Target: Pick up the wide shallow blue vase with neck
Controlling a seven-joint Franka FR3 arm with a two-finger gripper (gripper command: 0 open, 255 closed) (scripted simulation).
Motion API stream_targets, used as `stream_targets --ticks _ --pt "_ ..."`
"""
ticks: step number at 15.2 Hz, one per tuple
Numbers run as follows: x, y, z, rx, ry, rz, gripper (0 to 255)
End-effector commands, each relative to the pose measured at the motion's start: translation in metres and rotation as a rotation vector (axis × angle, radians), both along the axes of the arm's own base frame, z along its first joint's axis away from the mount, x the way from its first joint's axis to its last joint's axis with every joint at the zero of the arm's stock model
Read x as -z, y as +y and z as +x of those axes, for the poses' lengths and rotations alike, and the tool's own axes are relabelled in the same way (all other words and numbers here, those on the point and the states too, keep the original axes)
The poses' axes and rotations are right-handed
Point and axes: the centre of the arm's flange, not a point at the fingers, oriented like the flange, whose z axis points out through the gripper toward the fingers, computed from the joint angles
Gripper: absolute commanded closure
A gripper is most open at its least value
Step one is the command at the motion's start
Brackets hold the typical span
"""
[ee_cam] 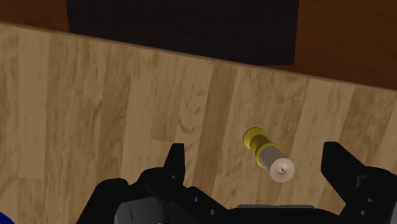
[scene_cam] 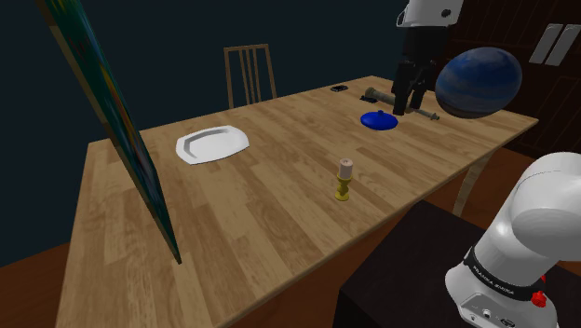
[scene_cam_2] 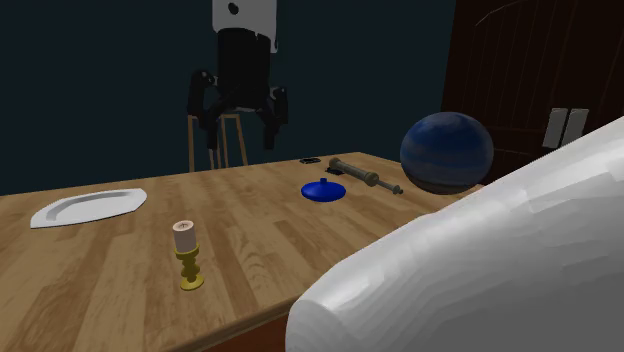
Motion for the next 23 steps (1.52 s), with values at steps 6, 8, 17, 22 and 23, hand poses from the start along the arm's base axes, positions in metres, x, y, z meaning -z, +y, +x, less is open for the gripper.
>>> stream_targets --ticks 6,8,17,22,23 --pt "0.023 -0.050 0.031 -0.006 -0.004 -0.019 0" --pt "0.032 -0.070 0.043 -0.009 -0.006 -0.027 0" --pt "0.069 -0.162 0.099 -0.020 -0.013 -0.062 0" --pt "0.089 -0.213 0.131 -0.026 -0.017 -0.082 0" --pt "0.092 -0.223 0.138 -0.027 -0.018 -0.086 0"
